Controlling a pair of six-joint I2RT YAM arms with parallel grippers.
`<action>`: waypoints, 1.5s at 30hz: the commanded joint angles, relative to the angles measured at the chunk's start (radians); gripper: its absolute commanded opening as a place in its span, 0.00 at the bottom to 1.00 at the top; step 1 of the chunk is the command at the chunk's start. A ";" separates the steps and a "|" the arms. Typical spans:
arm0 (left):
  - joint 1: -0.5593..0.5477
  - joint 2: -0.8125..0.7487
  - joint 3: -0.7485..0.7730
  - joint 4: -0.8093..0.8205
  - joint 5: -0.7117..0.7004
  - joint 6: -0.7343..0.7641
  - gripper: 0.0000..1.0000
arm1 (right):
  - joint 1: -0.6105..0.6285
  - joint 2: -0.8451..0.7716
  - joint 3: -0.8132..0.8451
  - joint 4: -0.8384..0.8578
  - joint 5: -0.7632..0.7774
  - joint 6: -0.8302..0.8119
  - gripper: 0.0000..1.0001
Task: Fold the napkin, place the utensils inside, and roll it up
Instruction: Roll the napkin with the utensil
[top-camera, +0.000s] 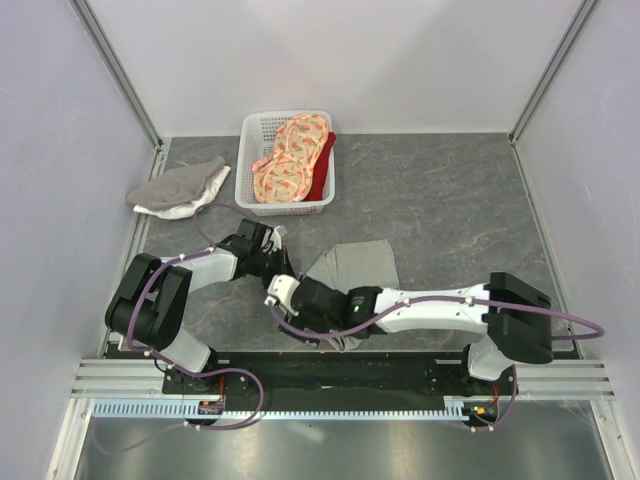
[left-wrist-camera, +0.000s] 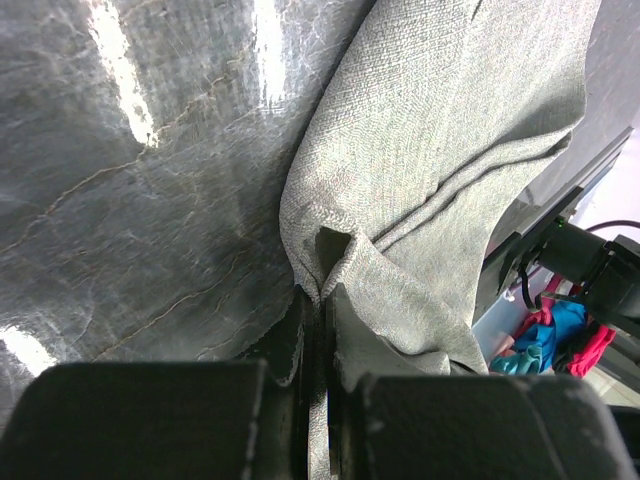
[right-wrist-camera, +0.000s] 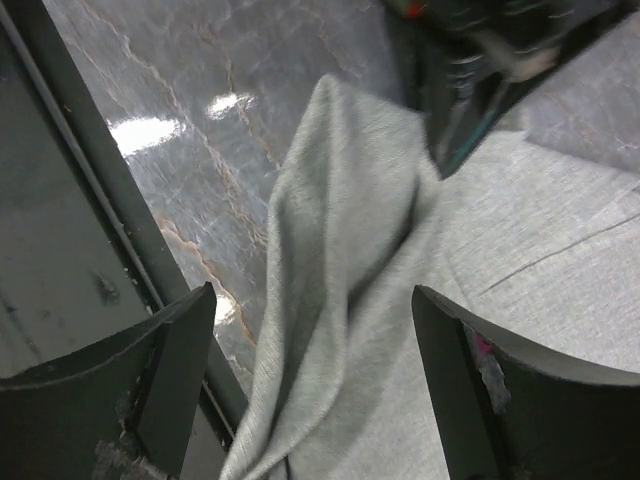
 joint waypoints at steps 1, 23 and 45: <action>0.004 0.013 0.025 -0.023 -0.023 0.059 0.02 | 0.081 0.080 0.020 0.044 0.210 -0.022 0.87; 0.002 0.003 0.028 -0.039 -0.021 0.072 0.02 | 0.144 0.204 0.008 0.044 0.308 -0.009 0.03; 0.004 -0.010 0.002 -0.043 -0.023 0.078 0.02 | -0.381 0.129 -0.107 0.078 -0.505 0.150 0.00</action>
